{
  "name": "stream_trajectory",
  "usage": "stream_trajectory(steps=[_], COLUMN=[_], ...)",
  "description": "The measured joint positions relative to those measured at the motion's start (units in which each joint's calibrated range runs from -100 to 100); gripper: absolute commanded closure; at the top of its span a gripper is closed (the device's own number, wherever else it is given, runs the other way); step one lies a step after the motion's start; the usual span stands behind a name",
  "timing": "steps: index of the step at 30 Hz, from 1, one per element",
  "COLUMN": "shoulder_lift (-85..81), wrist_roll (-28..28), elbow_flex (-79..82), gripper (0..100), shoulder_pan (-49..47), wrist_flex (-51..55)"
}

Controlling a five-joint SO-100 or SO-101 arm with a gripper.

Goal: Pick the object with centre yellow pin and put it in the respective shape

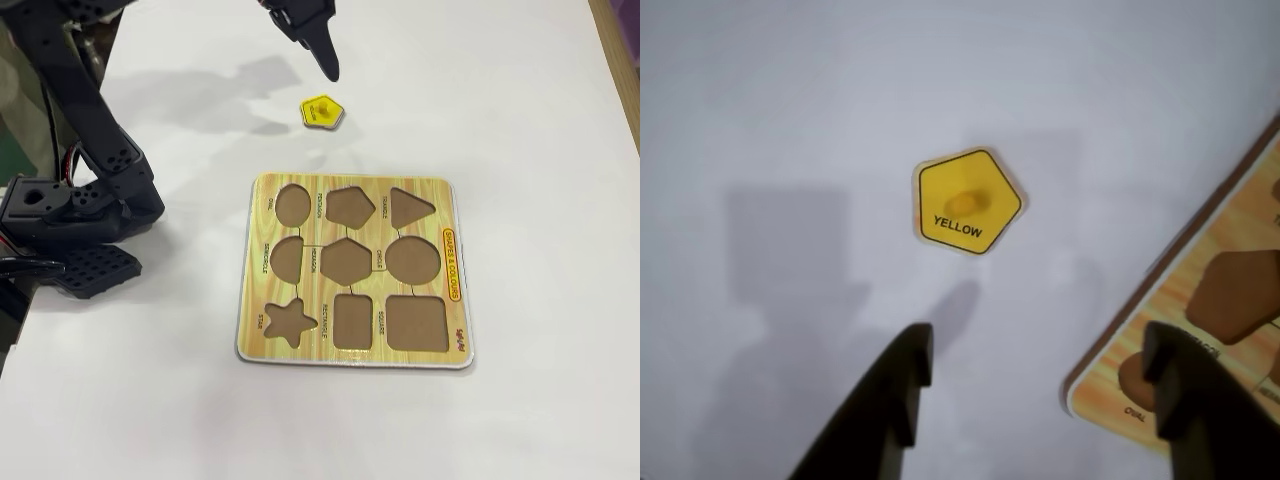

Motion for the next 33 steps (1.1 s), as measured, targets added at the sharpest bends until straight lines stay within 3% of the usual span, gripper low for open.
stream_trajectory(steps=[33], shoulder_lift=[31.36], wrist_roll=[0.00], elbow_flex=[-21.85], gripper=[76], shoulder_pan=[-2.25], wrist_flex=[-0.09])
